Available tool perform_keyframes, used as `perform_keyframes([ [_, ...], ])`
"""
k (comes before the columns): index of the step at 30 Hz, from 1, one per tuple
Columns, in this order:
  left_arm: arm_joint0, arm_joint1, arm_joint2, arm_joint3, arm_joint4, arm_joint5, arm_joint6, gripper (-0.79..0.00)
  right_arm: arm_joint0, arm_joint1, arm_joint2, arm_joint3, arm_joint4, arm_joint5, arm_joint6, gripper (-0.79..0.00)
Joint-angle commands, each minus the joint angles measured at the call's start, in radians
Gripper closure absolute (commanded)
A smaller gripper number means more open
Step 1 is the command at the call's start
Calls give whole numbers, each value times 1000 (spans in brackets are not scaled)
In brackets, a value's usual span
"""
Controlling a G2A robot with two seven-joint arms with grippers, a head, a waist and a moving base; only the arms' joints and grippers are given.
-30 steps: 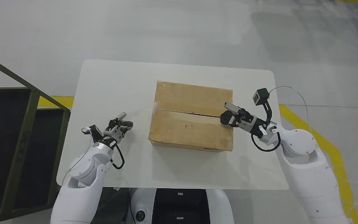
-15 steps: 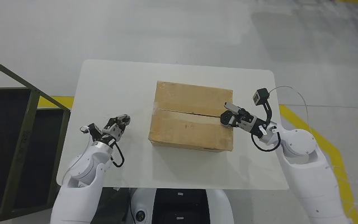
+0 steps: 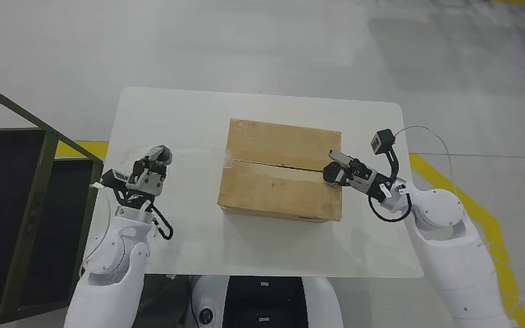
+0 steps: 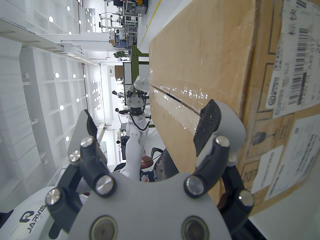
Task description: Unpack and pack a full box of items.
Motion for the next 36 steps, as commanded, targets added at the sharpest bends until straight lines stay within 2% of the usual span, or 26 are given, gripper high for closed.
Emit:
perform_keyframes([
  [1,-1,-1,16,-50,31,4,6,0,0,0,0,0,0,0,0,-785],
  [6,0,-2,82,-156,146,30,19,0,0,0,0,0,0,0,0,-785],
  [12,-16,-6,201,-217,294,63,44,0,0,0,0,0,0,0,0,-785],
  [18,-66,-14,337,-219,447,89,96,-102,0,0,0,0,0,0,0,-785],
  [20,-77,-19,376,-214,443,92,126,-148,0,0,0,0,0,0,0,-785],
  [21,-87,-21,377,-211,445,91,153,-126,0,0,0,0,0,0,0,-785],
  [22,-96,-22,384,-205,449,98,149,-209,0,0,0,0,0,0,0,-785],
  [23,-103,-23,385,-204,441,99,154,-329,0,0,0,0,0,0,0,-785],
  [25,-104,-24,388,-202,448,85,152,-449,0,0,0,0,0,0,0,-785],
  [26,-101,-24,391,-202,451,79,147,-767,0,0,0,0,0,0,0,-785],
  [27,-99,-24,392,-202,449,69,143,-785,0,0,0,0,0,0,0,-785],
  [36,-78,-19,383,-204,426,-52,42,-785,0,0,0,0,0,0,0,-785],
])
